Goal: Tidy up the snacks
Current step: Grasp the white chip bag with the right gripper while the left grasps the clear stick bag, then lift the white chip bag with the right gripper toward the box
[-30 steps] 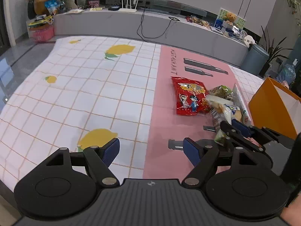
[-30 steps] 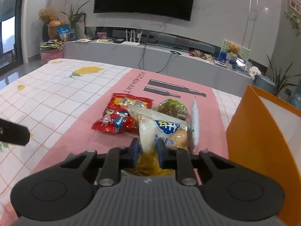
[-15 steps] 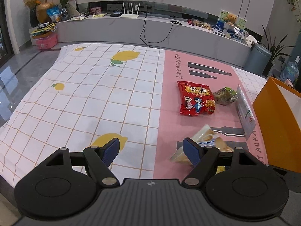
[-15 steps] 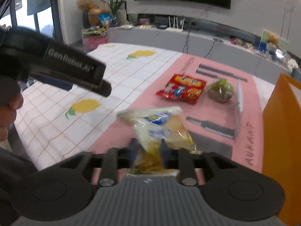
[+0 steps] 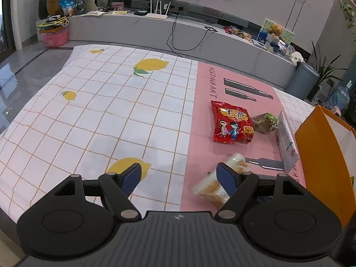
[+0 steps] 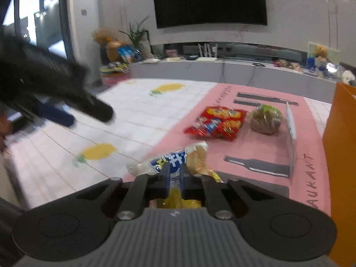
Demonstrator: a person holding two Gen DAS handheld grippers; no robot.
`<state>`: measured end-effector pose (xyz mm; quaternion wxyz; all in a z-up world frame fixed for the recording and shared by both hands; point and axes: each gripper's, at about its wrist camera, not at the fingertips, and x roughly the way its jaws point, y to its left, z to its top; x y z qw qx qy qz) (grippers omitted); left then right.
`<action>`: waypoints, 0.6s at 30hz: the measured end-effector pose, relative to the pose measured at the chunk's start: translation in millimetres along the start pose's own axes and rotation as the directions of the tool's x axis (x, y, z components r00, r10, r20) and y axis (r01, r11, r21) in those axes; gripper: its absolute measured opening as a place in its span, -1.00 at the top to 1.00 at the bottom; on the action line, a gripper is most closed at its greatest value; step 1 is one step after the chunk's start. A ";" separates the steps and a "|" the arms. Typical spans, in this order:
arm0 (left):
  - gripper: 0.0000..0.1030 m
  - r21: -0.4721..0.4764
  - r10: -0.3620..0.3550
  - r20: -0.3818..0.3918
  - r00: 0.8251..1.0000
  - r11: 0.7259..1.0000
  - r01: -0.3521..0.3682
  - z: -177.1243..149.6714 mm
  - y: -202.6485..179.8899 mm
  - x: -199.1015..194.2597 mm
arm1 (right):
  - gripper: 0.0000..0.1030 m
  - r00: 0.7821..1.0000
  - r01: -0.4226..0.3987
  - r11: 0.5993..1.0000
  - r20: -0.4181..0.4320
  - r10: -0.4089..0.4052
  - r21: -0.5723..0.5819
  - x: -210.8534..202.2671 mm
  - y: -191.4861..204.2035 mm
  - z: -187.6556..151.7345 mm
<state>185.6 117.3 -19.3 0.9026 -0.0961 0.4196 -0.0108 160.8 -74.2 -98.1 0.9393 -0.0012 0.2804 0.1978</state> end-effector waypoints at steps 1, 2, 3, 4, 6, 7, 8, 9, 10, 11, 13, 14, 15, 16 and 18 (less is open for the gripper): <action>-0.74 -0.005 0.001 -0.002 1.000 1.000 -0.001 -0.1 0.7 0.0 | 0.96 1.000 -0.008 1.000 0.004 0.008 -0.001 1.9 -0.4 -0.6; -0.74 -0.008 0.001 -0.004 1.000 1.000 -0.001 -0.2 1.6 -0.1 | 0.96 1.000 -0.014 1.000 0.002 0.014 -0.001 3.4 -1.0 -0.2; -0.75 -0.011 -0.002 -0.006 1.000 1.000 0.002 0.4 2.7 0.1 | 0.96 1.000 -0.021 1.000 0.002 0.021 0.001 4.5 -0.8 -0.6; -0.74 -0.015 -0.005 -0.007 1.000 1.000 0.005 0.8 3.4 0.1 | 0.96 1.000 -0.028 1.000 -0.001 0.028 0.004 5.1 -1.0 -2.3; -0.74 -0.021 -0.010 -0.007 1.000 1.000 0.010 0.8 4.3 -0.4 | 0.96 0.999 -0.032 0.999 0.020 0.032 -0.008 4.5 -1.9 -8.0; -0.74 -0.024 -0.012 -0.008 1.000 1.000 0.012 0.9 4.7 -0.3 | 0.96 0.999 -0.033 0.999 0.024 0.033 -0.018 4.1 -1.8 -8.7; -0.74 -0.025 -0.012 -0.010 1.000 1.000 0.012 0.7 4.9 -0.1 | 0.96 0.999 -0.033 0.999 0.022 0.034 -0.020 3.2 -1.6 -7.9; -0.74 -0.026 -0.013 -0.011 1.000 1.000 0.013 0.4 5.0 0.1 | 0.96 0.999 -0.033 0.999 0.017 0.034 -0.018 2.5 -1.3 -6.6; -0.74 -0.025 -0.015 -0.013 1.000 1.000 0.015 0.1 4.9 0.3 | 0.96 0.999 -0.031 0.999 0.015 0.031 -0.020 1.1 -0.9 -4.6; -0.74 -0.026 -0.015 -0.014 1.000 1.000 0.014 0.2 5.1 0.5 | 0.96 0.999 -0.030 0.999 0.027 0.031 -0.031 -1.4 0.0 -3.8; -0.74 -0.028 -0.014 -0.015 1.000 1.000 0.014 0.4 5.8 0.3 | 0.94 0.996 -0.023 0.997 0.081 0.029 -0.069 -10.2 4.8 -2.3; -0.74 -0.030 -0.015 -0.013 1.000 0.999 0.015 0.4 6.0 0.1 | 0.88 0.994 -0.024 0.996 0.106 0.033 -0.087 -14.5 7.4 -0.2; -0.74 -0.032 -0.016 -0.012 1.000 0.999 0.016 0.4 6.0 0.2 | 0.86 0.992 -0.038 0.995 0.116 0.049 -0.093 -16.7 8.3 2.3; -0.75 -0.034 -0.018 -0.012 1.000 0.999 0.018 0.4 6.0 0.2 | 0.86 0.990 -0.056 0.994 0.122 0.068 -0.099 -17.9 9.4 4.8; -0.74 -0.036 -0.023 -0.015 1.000 0.999 0.022 0.3 5.5 0.8 | 0.86 0.992 -0.020 0.992 0.122 0.035 -0.122 -14.6 11.3 7.0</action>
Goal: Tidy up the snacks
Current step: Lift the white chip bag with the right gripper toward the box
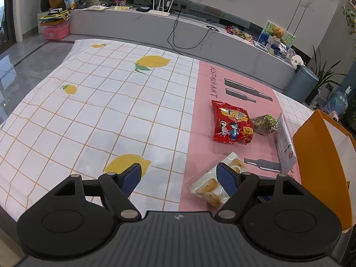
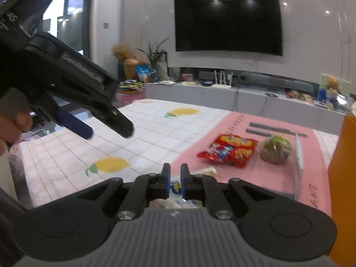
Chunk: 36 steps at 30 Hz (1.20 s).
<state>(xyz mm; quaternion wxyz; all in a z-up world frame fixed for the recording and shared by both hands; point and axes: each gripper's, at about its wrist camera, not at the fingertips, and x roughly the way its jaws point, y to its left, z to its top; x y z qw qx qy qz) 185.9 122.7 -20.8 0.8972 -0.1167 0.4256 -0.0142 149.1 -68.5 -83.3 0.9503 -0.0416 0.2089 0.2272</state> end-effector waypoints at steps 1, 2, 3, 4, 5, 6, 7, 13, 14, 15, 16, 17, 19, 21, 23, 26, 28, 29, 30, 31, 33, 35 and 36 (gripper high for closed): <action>-0.74 0.000 -0.001 -0.003 1.000 1.000 0.001 -0.2 -0.3 0.7 | 0.86 0.999 0.030 1.000 -0.016 -0.030 0.004 4.6 -1.5 -0.5; -0.74 0.001 -0.001 -0.005 1.000 1.000 0.001 -0.5 -0.5 1.0 | 0.84 0.997 0.061 0.998 -0.044 -0.060 0.033 10.1 -6.4 -1.8; -0.74 0.003 -0.001 -0.006 1.000 1.000 0.001 -1.1 -1.0 1.4 | 0.84 0.995 0.081 0.994 -0.071 -0.076 0.075 14.7 -12.7 -3.9; -0.74 0.005 0.001 -0.008 1.000 1.000 -0.001 -1.4 -1.5 1.7 | 0.87 0.991 0.092 0.989 -0.103 -0.081 0.112 20.1 -19.5 -6.2; -0.74 0.007 0.001 -0.009 1.000 1.000 -0.001 -1.6 -1.4 2.1 | 0.92 0.989 0.104 0.988 -0.120 -0.090 0.118 21.9 -20.8 -8.2; -0.74 0.009 0.000 -0.010 1.000 1.000 0.000 -1.6 -1.4 2.3 | 0.95 0.989 0.107 0.988 -0.117 -0.094 0.109 22.3 -21.1 -9.6; -0.74 0.009 0.000 -0.009 1.000 1.000 0.000 -1.5 -1.6 2.4 | 0.95 0.989 0.107 0.990 -0.116 -0.095 0.096 22.3 -19.1 -10.1; -0.74 0.012 -0.006 -0.013 1.000 1.000 0.007 -3.4 -3.3 1.7 | 0.59 0.993 0.097 0.984 -0.087 -0.085 0.147 10.0 -24.2 -0.2; -0.74 0.013 -0.010 -0.011 1.000 1.000 0.010 -3.5 -3.4 1.1 | -0.15 0.994 0.099 0.987 -0.054 -0.093 0.128 4.3 -22.3 2.3; -0.74 0.014 -0.014 -0.010 1.000 1.000 0.014 -3.3 -3.5 0.5 | -0.55 0.995 0.096 0.989 -0.021 -0.094 0.112 -1.4 -19.5 5.3; -0.74 0.011 -0.020 -0.007 1.000 1.000 0.020 -2.7 -2.9 -0.2 | -0.90 0.997 0.076 0.992 0.006 -0.077 0.100 -6.3 -18.4 8.2; -0.74 0.006 -0.025 -0.003 1.000 1.000 0.025 -2.6 -2.4 -1.2 | -0.94 0.998 0.054 0.995 0.006 -0.055 0.088 -6.5 -17.9 10.4; -0.74 -0.008 -0.022 0.008 1.000 1.000 0.022 -2.0 -1.1 -3.0 | -0.94 0.997 0.059 0.997 -0.045 -0.056 0.056 1.3 -17.3 12.2; -0.74 -0.012 -0.019 0.013 1.000 1.000 0.019 -1.6 0.2 -3.9 | -0.94 0.990 0.118 0.993 -0.080 -0.116 0.031 12.3 -19.0 7.4; -0.74 -0.015 -0.019 0.013 1.000 1.000 0.020 -1.6 1.3 -4.1 | -0.94 0.984 0.138 0.990 -0.117 -0.134 0.029 21.8 -25.5 2.1; -0.74 -0.014 -0.015 0.008 1.000 1.000 0.015 -1.1 2.4 -3.4 | -0.94 0.985 0.096 0.995 -0.147 -0.090 0.034 32.9 -35.7 -6.3; -0.74 -0.014 -0.012 0.006 1.000 1.000 0.012 -1.1 2.6 -3.3 | -0.94 0.991 0.054 0.998 -0.128 -0.048 0.045 34.4 -40.5 -10.4; -0.74 -0.014 -0.016 0.007 1.000 1.000 0.016 -1.2 2.7 -3.4 | -0.94 0.991 0.034 0.998 -0.128 -0.026 0.053 35.8 -42.6 -11.5; -0.74 -0.013 -0.021 0.007 1.000 1.000 0.021 -1.2 2.6 -3.6 | -0.94 0.991 0.012 0.997 -0.134 -0.002 0.073 38.6 -45.6 -11.1; -0.74 -0.012 -0.024 0.008 1.000 1.000 0.024 -1.6 2.7 -3.8 | -0.94 0.990 -0.013 0.995 -0.138 0.026 0.098 39.1 -50.2 -11.6; -0.74 -0.008 -0.025 0.007 1.000 1.000 0.025 -2.6 1.9 -4.0 | -0.94 0.986 -0.050 0.990 -0.152 0.070 0.132 42.2 -54.2 -11.1; -0.74 -0.007 -0.023 0.003 1.000 1.000 0.023 -2.9 1.7 -3.3 | -0.94 0.980 -0.086 0.984 -0.164 0.111 0.153 45.9 -55.2 -11.1; -0.74 -0.007 -0.023 0.000 1.000 1.000 0.023 -3.0 2.1 -2.8 | -0.94 0.978 -0.099 0.983 -0.165 0.124 0.154 45.6 -54.3 -11.0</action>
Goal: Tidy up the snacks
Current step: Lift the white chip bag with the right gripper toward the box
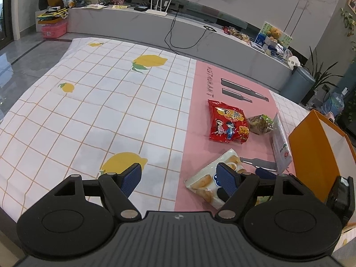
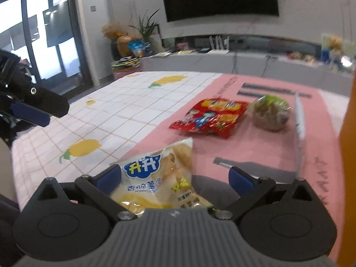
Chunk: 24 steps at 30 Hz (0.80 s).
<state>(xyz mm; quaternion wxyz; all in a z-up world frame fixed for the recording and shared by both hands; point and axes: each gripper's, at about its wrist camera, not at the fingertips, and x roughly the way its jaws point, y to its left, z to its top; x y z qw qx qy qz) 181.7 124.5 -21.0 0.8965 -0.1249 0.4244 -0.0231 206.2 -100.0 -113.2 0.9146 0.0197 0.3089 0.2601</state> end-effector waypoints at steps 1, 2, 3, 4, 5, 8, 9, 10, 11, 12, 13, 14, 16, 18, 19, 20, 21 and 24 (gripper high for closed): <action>-0.74 -0.001 -0.001 -0.001 1.000 1.000 0.001 0.3 -0.1 -0.4 | -0.94 1.000 -0.014 1.000 0.002 0.014 -0.011 -0.7 2.1 -0.2; -0.74 -0.002 -0.001 -0.001 1.000 1.000 0.001 0.4 -0.1 -0.4 | -0.94 1.000 -0.024 0.999 0.007 0.024 -0.025 -2.7 5.1 -1.7; -0.74 -0.003 -0.001 -0.001 1.000 1.000 0.001 0.5 0.1 -0.4 | -0.94 0.999 -0.034 0.998 0.013 0.035 -0.043 -4.5 8.5 -2.3; -0.74 -0.003 -0.002 -0.001 1.000 1.000 0.002 0.5 0.2 -0.3 | -0.94 0.999 -0.042 0.997 0.014 0.043 -0.071 -6.1 13.7 -2.8; -0.74 -0.003 -0.004 -0.002 1.000 1.000 0.004 0.7 0.3 -0.1 | -0.94 0.999 -0.045 0.994 0.004 0.046 -0.097 -6.2 18.2 -2.5; -0.74 -0.007 -0.014 -0.002 1.000 1.000 0.014 0.6 0.8 -0.5 | -0.94 0.999 -0.053 0.983 -0.012 0.051 -0.175 -7.8 31.8 -2.3; -0.74 -0.008 -0.016 -0.003 1.000 1.000 0.016 0.5 0.9 -0.6 | -0.94 0.999 -0.052 0.979 -0.013 0.051 -0.197 -8.3 35.3 -2.0; -0.74 -0.009 -0.017 -0.005 1.000 1.000 0.017 0.2 1.2 -0.7 | -0.94 0.999 -0.052 0.975 -0.014 0.051 -0.215 -8.8 37.7 -1.6; -0.74 -0.010 -0.019 -0.007 1.000 1.000 0.019 -0.2 1.4 -0.5 | -0.94 0.998 -0.063 0.971 -0.017 0.060 -0.231 -9.6 39.8 -1.2; -0.74 -0.011 -0.021 -0.009 1.000 1.000 0.021 -0.5 1.3 -0.4 | -0.94 0.997 -0.080 0.965 -0.024 0.077 -0.251 -9.8 41.9 -1.3; -0.74 -0.010 -0.023 -0.010 1.000 1.000 0.023 -0.7 1.2 -0.5 | -0.94 0.996 -0.087 0.959 -0.027 0.083 -0.268 -9.2 43.6 -1.8; -0.74 -0.009 -0.025 -0.010 1.000 1.000 0.025 -0.8 0.9 -0.8 | -0.94 0.997 -0.080 0.951 -0.039 0.072 -0.298 -6.8 46.7 -3.6; -0.74 -0.007 -0.026 -0.010 1.000 1.000 0.026 -0.8 0.4 -1.1 | -0.95 0.997 -0.063 0.927 -0.058 0.045 -0.369 -0.2 52.5 -9.3; -0.74 -0.011 -0.025 -0.013 1.000 1.000 0.024 -1.1 0.4 -0.7 | -0.94 0.997 -0.057 0.910 -0.064 0.033 -0.412 3.2 56.9 -14.2; -0.74 -0.014 -0.022 -0.016 1.000 1.000 0.022 -1.0 0.2 -0.6 | -0.94 0.997 -0.062 0.910 -0.067 0.037 -0.411 4.8 56.9 -13.3; -0.74 -0.017 -0.021 -0.019 1.000 1.000 0.020 -1.2 0.1 -0.3 | -0.94 0.996 -0.068 0.914 -0.074 0.042 -0.400 6.2 56.4 -12.4; -0.74 -0.019 -0.020 -0.021 1.000 1.000 0.020 -1.3 0.2 -0.2 | -0.94 0.996 -0.072 0.918 -0.078 0.045 -0.391 7.7 55.1 -11.8; -0.74 -0.022 -0.021 -0.021 1.000 1.000 0.020 -1.0 0.3 -0.1 | -0.90 0.995 -0.080 0.920 -0.080 0.053 -0.384 7.7 53.6 -11.5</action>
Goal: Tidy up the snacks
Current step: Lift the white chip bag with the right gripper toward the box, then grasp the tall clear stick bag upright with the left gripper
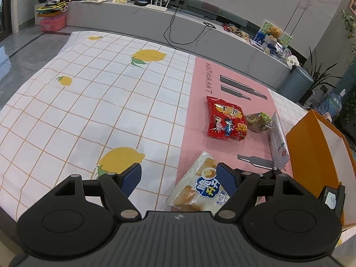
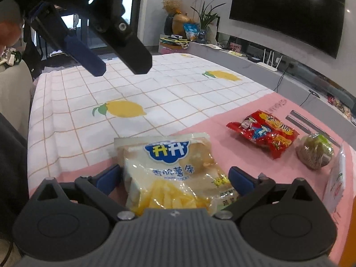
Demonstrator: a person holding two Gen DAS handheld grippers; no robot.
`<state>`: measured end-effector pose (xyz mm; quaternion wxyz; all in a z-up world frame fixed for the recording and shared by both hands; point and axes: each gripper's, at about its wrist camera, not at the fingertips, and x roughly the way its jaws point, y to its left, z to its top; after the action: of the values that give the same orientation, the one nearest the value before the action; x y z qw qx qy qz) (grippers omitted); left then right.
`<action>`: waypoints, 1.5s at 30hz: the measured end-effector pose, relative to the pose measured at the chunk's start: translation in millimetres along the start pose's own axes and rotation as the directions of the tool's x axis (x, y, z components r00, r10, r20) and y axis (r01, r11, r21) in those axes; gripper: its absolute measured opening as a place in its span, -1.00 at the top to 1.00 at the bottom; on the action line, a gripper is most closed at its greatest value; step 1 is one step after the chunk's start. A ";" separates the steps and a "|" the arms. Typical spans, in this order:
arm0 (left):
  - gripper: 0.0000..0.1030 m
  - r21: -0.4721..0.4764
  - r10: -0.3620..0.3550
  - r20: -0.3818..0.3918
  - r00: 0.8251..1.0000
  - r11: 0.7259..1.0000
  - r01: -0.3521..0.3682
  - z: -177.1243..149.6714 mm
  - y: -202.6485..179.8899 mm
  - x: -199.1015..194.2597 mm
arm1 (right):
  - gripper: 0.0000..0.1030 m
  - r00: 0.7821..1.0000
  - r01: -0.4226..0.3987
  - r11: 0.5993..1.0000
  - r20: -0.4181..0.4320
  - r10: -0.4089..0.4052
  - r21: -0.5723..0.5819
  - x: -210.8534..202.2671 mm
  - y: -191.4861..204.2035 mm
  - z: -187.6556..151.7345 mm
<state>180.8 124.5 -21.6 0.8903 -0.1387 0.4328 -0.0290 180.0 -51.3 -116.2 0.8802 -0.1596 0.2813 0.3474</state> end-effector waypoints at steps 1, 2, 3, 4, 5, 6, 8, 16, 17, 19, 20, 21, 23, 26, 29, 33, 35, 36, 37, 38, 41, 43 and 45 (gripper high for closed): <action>-0.74 0.001 0.000 0.000 1.000 1.000 0.000 -0.1 -0.2 0.0 | -0.83 1.000 0.006 1.000 0.004 -0.006 -0.003 -0.6 0.6 0.2; -0.74 0.002 0.000 0.000 1.000 1.000 0.000 0.1 0.2 0.1 | -0.69 1.000 0.023 1.000 0.014 -0.023 -0.010 -1.7 1.8 0.2; -0.74 0.003 0.000 -0.001 1.000 1.000 0.000 0.0 0.1 0.1 | -0.63 0.999 0.036 0.999 0.020 -0.036 -0.012 -2.5 2.7 0.7; -0.74 0.005 0.000 -0.002 1.000 1.000 0.000 -0.2 -0.4 0.1 | -0.53 0.999 0.047 0.999 0.025 -0.047 -0.012 -3.8 2.7 0.4; -0.74 0.007 -0.001 -0.003 1.000 1.000 0.001 0.3 0.0 0.4 | -0.49 0.998 0.052 0.999 0.027 -0.052 -0.004 -5.7 2.0 0.2; -0.74 0.006 -0.001 -0.003 1.000 1.000 0.001 0.5 0.3 0.5 | -0.47 0.998 0.054 0.999 0.030 -0.054 0.009 -6.9 0.6 0.0; -0.74 0.002 0.001 0.001 1.000 1.000 -0.001 0.5 0.4 -0.1 | -0.39 0.997 0.065 0.997 0.037 -0.066 0.047 -9.5 -2.4 -0.2; -0.74 -0.008 -0.004 0.022 1.000 1.000 0.004 -0.2 4.2 -7.6 | -0.25 0.985 0.099 0.966 0.112 -0.129 0.240 -49.6 -19.9 7.8; -0.74 -0.003 -0.007 0.029 1.000 1.000 0.007 -0.8 3.8 -9.8 | -0.25 0.983 0.096 0.959 0.123 -0.133 0.265 -58.0 -22.3 9.9; -0.74 0.006 -0.011 0.042 0.999 1.000 0.011 -2.0 2.7 -13.6 | -0.25 0.978 0.102 0.951 0.148 -0.150 0.290 -74.7 -24.4 15.3; -0.74 0.009 -0.012 0.047 0.999 1.000 0.011 -2.8 1.9 -15.0 | -0.25 0.974 0.110 0.950 0.160 -0.162 0.293 -83.5 -24.5 18.3; -0.74 0.010 -0.015 0.051 0.999 1.000 0.015 -3.5 1.0 -16.4 | -0.25 0.969 0.117 0.949 0.174 -0.174 0.293 -93.4 -24.7 21.5; -0.74 0.018 -0.027 0.057 0.998 1.000 0.026 -5.2 -1.4 -19.1 | -0.25 0.959 0.130 0.947 0.207 -0.196 0.295 -114.7 -26.2 28.2; -0.74 0.041 -0.048 0.071 0.996 0.998 0.045 -7.8 -8.8 -22.1 | -0.25 0.939 0.150 0.934 0.248 -0.237 0.325 -148.2 -32.0 33.3; -0.74 0.072 -0.063 0.078 0.995 0.996 0.057 -11.7 -20.9 -22.7 | -0.25 0.913 0.190 0.908 0.274 -0.304 0.373 -179.3 -42.6 30.2; -0.74 0.109 -0.102 0.068 0.992 0.990 0.094 -18.0 -40.9 -23.4 | -0.25 0.870 0.226 0.838 0.284 -0.403 0.496 -218.1 -65.4 16.8; -0.74 0.133 -0.117 0.069 0.991 0.985 0.107 -21.5 -53.4 -24.6 | -0.25 0.851 0.221 0.794 0.286 -0.441 0.567 -236.7 -79.3 8.2; -0.74 0.142 -0.122 0.069 0.990 0.984 0.111 -23.4 -58.5 -24.8 | -0.25 0.843 0.227 0.775 0.280 -0.460 0.590 -243.8 -84.7 5.2; -0.74 0.147 -0.127 0.068 0.990 0.982 0.116 -25.2 -64.1 -24.8 | -0.25 0.832 0.239 0.757 0.274 -0.483 0.608 -251.9 -90.3 2.0; -0.74 0.151 -0.132 0.066 0.989 0.981 0.121 -26.7 -69.1 -24.3 | -0.25 0.825 0.245 0.748 0.272 -0.495 0.617 -256.4 -94.2 0.5; -0.75 0.177 -0.135 0.059 0.989 0.976 0.123 -27.7 -87.0 -18.7 | -0.25 0.809 0.254 0.727 0.271 -0.521 0.638 -271.5 -102.2 -5.0; -0.75 0.169 -0.125 0.048 0.991 0.979 0.116 -27.0 -97.0 -10.8 | -0.25 0.800 0.251 0.717 0.278 -0.532 0.650 -279.1 -105.8 -7.0; -0.75 0.176 -0.132 0.035 0.991 0.977 0.124 -25.3 -106.4 -2.9 | -0.25 0.790 0.247 0.704 0.282 -0.544 0.666 -285.6 -108.9 -9.1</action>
<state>166.5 17.2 -5.3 0.9051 -0.0889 0.3980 -0.1204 81.4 -281.7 59.0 0.9790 0.1540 0.1169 0.0642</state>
